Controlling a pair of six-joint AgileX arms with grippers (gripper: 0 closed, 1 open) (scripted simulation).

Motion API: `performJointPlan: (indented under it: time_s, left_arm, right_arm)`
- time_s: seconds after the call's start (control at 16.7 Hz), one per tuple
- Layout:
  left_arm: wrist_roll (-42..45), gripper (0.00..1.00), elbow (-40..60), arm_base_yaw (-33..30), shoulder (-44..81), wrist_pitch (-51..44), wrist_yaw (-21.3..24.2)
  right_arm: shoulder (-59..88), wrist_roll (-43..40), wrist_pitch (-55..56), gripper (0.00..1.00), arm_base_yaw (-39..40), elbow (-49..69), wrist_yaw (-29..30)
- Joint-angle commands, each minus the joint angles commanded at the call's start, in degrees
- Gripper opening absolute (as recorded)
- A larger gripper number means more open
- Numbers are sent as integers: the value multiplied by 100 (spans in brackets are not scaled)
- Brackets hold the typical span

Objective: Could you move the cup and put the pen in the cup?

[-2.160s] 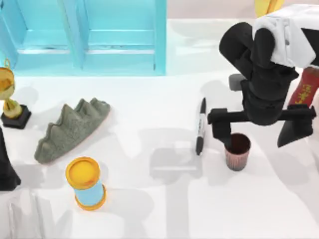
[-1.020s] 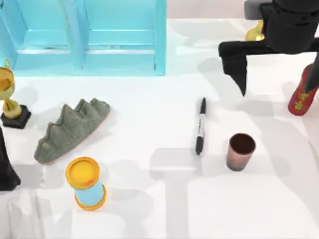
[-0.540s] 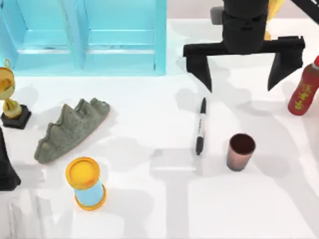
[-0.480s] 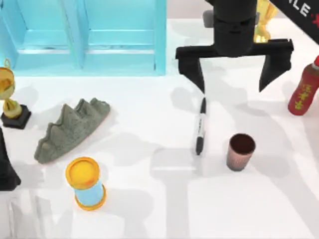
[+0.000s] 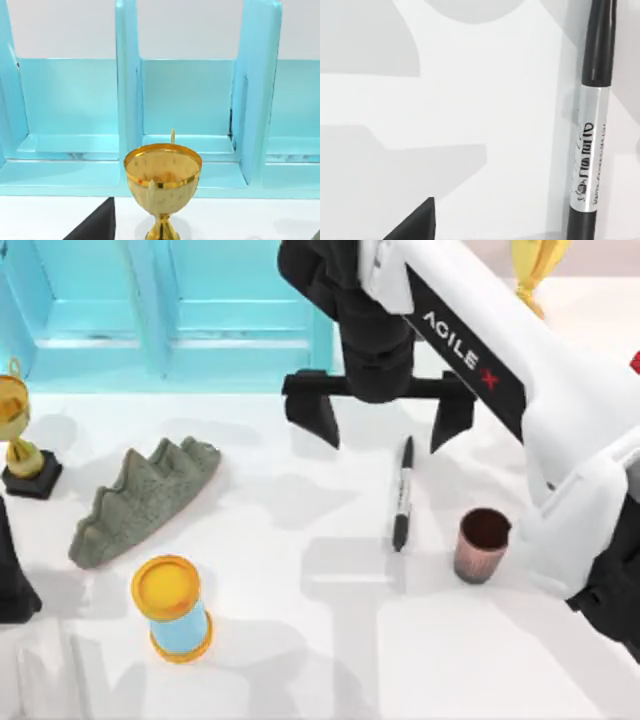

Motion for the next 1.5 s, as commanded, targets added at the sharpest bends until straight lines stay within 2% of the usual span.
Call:
performJointPlan:
  time_s: [0.18,0.24,0.42,0.78,1.5]
  left_arm:
    - [0,100,0,0,0,0,0]
    - [0,100,0,0,0,0,0]
    - [0,100,0,0,0,0,0]
    - [0,100,0,0,0,0,0]
    - [0,100,0,0,0,0,0]
  right_arm:
    - [28,14,-3,100,5,28,4]
    - [444,6,125,100,-8,839,-35]
    - [492,-2,100,100,-12,690,-20]
    - [337,-25,509,100,-38,-196,18]
    - [-584,-96,2337,100,-101,-2916,10]
